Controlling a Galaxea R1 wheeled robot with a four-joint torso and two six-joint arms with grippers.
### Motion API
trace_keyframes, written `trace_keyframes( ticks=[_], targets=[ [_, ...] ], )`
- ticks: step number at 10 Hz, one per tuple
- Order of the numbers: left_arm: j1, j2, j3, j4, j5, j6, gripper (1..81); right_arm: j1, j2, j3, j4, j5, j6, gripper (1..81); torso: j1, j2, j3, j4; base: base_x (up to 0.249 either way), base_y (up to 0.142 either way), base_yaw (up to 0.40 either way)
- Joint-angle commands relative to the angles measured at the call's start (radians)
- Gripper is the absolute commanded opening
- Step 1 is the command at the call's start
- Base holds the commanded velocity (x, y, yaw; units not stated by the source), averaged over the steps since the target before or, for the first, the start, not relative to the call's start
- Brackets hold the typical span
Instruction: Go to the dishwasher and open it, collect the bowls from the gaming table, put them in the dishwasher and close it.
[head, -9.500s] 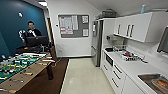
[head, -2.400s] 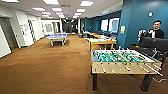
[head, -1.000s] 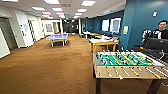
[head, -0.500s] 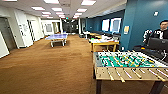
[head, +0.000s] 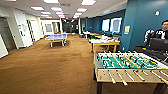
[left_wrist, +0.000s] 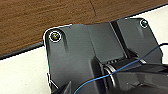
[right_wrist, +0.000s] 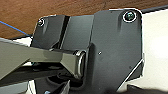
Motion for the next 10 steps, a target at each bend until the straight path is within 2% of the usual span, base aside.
trace_keyframes(
  ticks=[1,10],
  targets=[
    [-0.052,-0.006,-0.001,-0.005,0.051,-0.002,81.1,0.037,-0.003,0.003,-0.013,-0.045,-0.006,81.1,0.0,0.0,0.0,0.0,0.107,0.068,0.0],
    [-0.052,-0.007,-0.003,-0.005,0.049,-0.002,81.1,0.037,-0.003,0.001,-0.013,-0.045,-0.006,81.1,0.0,0.0,0.0,0.0,0.107,0.073,0.0]
  ],
)
